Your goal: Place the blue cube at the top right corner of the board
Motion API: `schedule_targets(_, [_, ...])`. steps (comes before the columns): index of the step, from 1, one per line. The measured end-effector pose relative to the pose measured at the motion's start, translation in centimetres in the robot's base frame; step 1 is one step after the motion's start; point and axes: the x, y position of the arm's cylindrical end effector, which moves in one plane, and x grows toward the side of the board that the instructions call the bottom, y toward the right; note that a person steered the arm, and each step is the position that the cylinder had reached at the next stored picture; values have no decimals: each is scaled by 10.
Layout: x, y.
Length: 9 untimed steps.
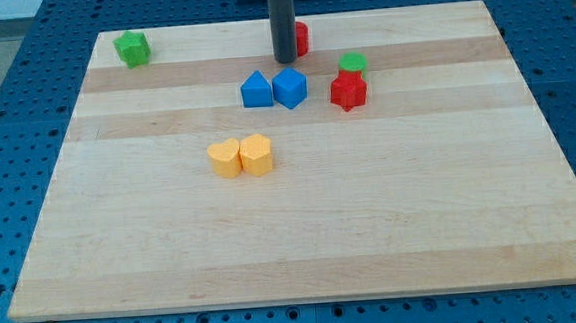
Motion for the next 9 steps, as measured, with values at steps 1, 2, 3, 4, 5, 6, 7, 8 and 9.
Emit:
schedule_targets(1, [14, -3])
schedule_targets(2, [17, -7])
schedule_targets(3, [20, -37])
schedule_targets(4, [32, -84])
schedule_targets(5, [70, -115])
schedule_targets(6, [94, -121])
schedule_targets(7, [95, -121])
schedule_targets(8, [109, -121])
schedule_targets(9, [109, -121])
